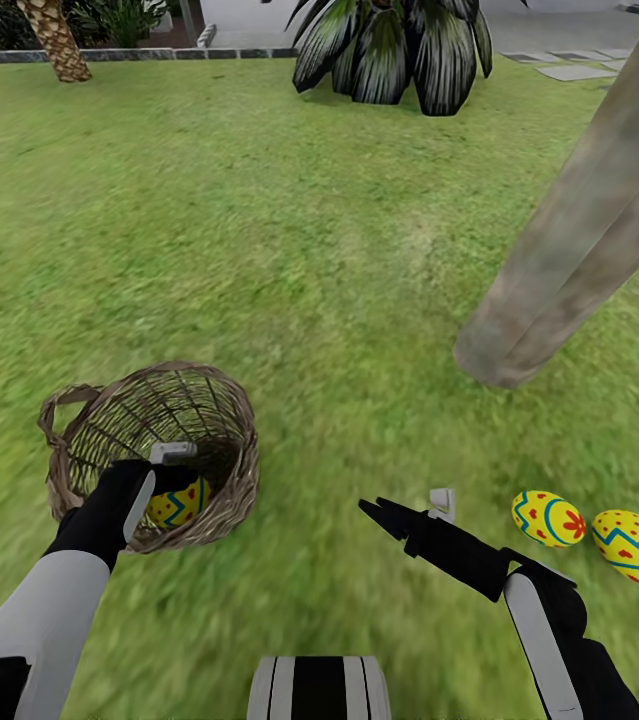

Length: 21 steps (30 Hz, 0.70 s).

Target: Take the three Easter eggs out of the wicker basket on the lawn in the garden, then place them on the lawn next to a single tree (choose any tree) so that all three eggs are next to the same tree and none are left in the basket.

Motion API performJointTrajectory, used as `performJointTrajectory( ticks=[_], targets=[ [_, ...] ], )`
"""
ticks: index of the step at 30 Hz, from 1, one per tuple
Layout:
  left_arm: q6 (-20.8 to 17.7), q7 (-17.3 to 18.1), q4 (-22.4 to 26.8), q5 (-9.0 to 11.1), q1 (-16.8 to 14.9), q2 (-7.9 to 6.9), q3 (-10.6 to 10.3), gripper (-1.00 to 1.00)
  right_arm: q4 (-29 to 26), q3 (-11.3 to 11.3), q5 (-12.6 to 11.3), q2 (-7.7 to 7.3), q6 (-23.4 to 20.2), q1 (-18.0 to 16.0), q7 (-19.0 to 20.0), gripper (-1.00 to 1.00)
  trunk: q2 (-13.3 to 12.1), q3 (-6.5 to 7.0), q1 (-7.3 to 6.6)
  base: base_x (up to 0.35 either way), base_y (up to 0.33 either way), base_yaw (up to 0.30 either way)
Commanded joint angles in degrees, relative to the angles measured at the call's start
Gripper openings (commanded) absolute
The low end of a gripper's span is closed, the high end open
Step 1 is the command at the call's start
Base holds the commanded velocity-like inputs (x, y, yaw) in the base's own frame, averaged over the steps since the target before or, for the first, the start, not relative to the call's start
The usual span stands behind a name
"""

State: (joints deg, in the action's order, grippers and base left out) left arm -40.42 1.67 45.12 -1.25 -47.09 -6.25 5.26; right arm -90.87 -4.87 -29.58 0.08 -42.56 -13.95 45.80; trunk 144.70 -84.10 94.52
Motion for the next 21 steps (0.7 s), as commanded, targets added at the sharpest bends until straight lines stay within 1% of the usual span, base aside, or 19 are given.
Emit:
performJointTrajectory(
  ticks=[1,14,16,19,20,21],
  targets=[
    [-0.3,0.2,0.1,-0.1,0.0,0.01,0.1,1.00,0.0,-0.1,-0.2,0.01,-0.3,0.0,0.1,1.00,0.0,-0.04,-0.01,0.000,0.000,0.000],
    [-0.3,0.2,0.2,-0.1,0.0,0.01,0.1,1.00,0.0,0.1,-0.3,-0.03,-0.3,0.0,0.7,1.00,0.0,-0.04,-0.01,0.000,0.000,0.000],
    [-0.3,0.2,0.2,-0.1,0.0,0.01,0.1,1.00,0.0,0.3,-0.4,-0.07,-0.3,0.0,1.7,1.00,0.0,-0.04,-0.01,0.000,0.000,0.000],
    [-0.3,0.2,0.2,-0.1,0.0,0.01,0.1,1.00,0.0,0.3,-0.4,-0.30,-0.3,0.0,5.3,1.00,0.0,-0.04,-0.01,0.000,0.000,0.000],
    [-0.3,0.2,0.2,-0.1,0.0,0.01,0.1,1.00,0.0,0.2,-0.4,-0.38,-0.4,0.0,7.2,1.00,0.0,-0.04,-0.01,0.000,0.000,0.000],
    [-0.3,0.2,0.2,-0.1,0.0,0.01,0.1,1.00,0.0,0.2,-0.4,-0.41,-0.4,0.0,7.9,1.00,0.0,-0.04,-0.01,0.000,0.000,0.000]
  ],
)
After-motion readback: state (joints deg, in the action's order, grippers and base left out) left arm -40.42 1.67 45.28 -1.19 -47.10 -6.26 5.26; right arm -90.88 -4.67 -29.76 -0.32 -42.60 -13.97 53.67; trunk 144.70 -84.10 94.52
